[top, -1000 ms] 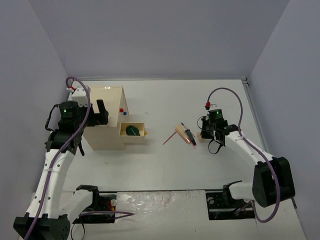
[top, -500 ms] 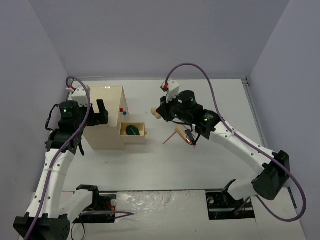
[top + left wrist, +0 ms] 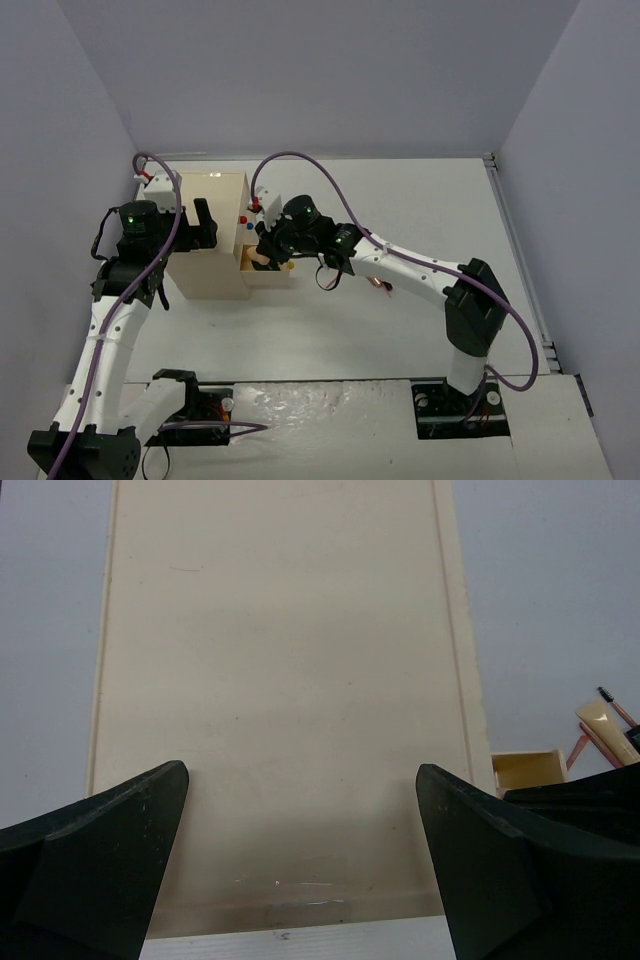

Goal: Organize the makeup

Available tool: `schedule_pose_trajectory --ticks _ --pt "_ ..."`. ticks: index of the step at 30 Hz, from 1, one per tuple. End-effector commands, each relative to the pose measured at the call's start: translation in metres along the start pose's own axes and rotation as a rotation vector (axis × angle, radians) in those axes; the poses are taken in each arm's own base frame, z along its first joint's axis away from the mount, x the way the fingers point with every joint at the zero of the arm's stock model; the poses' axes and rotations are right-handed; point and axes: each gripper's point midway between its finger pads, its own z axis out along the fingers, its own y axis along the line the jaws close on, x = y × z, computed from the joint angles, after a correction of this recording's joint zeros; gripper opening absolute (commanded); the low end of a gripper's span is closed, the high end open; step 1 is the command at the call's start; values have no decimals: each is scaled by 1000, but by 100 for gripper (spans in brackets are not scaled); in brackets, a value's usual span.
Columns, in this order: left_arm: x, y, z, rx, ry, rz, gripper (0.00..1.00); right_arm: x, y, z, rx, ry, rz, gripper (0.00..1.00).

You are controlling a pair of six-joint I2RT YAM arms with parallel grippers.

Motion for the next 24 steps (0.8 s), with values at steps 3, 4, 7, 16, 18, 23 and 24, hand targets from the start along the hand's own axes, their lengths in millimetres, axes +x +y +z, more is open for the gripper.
schedule_pose_trajectory --ticks 3,4,7,16,18,23,24 --pt "-22 -4 -1 19 -74 -8 97 -52 11 7 -57 -155 -66 3" --pt "-22 -4 -1 20 -75 -7 97 -52 14 9 -67 -151 -72 6" --pt "-22 -5 -1 22 -76 -7 97 -53 18 8 -72 -142 -85 21" --pt "-24 -5 -1 21 -76 -10 97 -76 8 -28 7 -187 -120 59" --pt "-28 -5 -3 17 -90 -10 97 -75 -1 -38 40 -187 -126 66" --pt "-45 2 -6 -28 -119 -17 97 -44 -26 -66 74 -142 -112 82" --pt "-48 5 -7 -46 -121 -20 97 -34 -28 -72 66 -128 -110 83"
